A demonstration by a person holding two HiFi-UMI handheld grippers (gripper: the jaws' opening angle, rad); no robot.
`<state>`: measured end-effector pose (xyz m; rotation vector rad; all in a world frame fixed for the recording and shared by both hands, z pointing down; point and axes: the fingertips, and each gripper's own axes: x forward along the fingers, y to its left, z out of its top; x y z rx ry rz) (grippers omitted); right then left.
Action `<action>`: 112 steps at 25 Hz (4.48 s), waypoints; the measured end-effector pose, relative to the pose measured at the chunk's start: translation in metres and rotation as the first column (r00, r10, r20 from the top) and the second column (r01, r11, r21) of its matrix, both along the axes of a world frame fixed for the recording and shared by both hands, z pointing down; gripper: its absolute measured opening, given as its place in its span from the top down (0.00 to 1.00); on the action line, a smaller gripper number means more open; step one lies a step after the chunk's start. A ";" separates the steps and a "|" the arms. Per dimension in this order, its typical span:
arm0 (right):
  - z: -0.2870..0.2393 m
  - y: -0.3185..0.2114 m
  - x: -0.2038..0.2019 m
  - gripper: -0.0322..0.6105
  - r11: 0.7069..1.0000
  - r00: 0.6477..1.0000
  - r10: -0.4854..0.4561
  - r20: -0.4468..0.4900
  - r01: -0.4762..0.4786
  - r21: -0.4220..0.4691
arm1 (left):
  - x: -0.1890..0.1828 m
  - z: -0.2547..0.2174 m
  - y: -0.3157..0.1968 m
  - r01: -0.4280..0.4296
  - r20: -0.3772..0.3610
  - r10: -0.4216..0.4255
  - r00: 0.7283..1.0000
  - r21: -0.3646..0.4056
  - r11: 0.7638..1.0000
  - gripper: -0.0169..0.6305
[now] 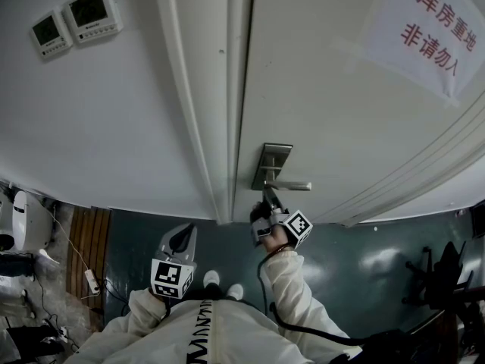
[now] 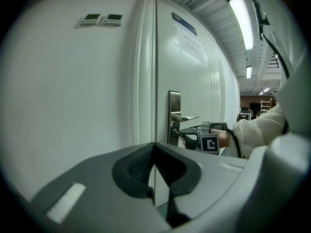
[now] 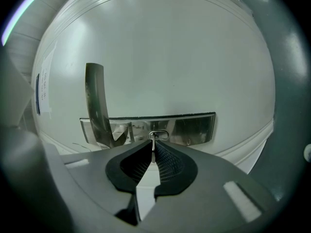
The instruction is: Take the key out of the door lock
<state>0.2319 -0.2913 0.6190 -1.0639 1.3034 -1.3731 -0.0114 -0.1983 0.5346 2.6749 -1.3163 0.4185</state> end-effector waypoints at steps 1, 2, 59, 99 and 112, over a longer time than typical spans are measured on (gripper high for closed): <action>0.000 0.000 0.000 0.92 1.000 1.000 0.001 -0.002 -0.001 -0.002 | 0.000 0.000 0.000 -0.001 0.000 0.001 1.000 0.000 1.000 0.97; -0.001 0.002 0.000 0.92 1.000 1.000 0.002 -0.001 -0.002 -0.001 | 0.001 0.000 0.001 -0.002 0.001 0.002 1.000 -0.001 1.000 0.97; -0.100 0.188 -0.022 0.91 0.996 0.010 -0.050 -0.999 0.069 -0.049 | 0.028 0.002 0.040 -0.040 -0.028 0.041 0.999 0.034 0.999 0.97; -0.119 0.369 -0.138 0.91 1.000 -0.056 -0.019 -0.998 0.012 -0.020 | -0.091 0.000 0.222 -0.072 -0.105 0.076 0.992 0.045 0.996 0.97; -0.124 0.366 -0.105 0.91 0.999 -0.021 0.018 -1.000 0.043 0.017 | -0.050 -0.025 0.221 -0.055 -0.085 0.064 0.994 0.103 0.993 0.98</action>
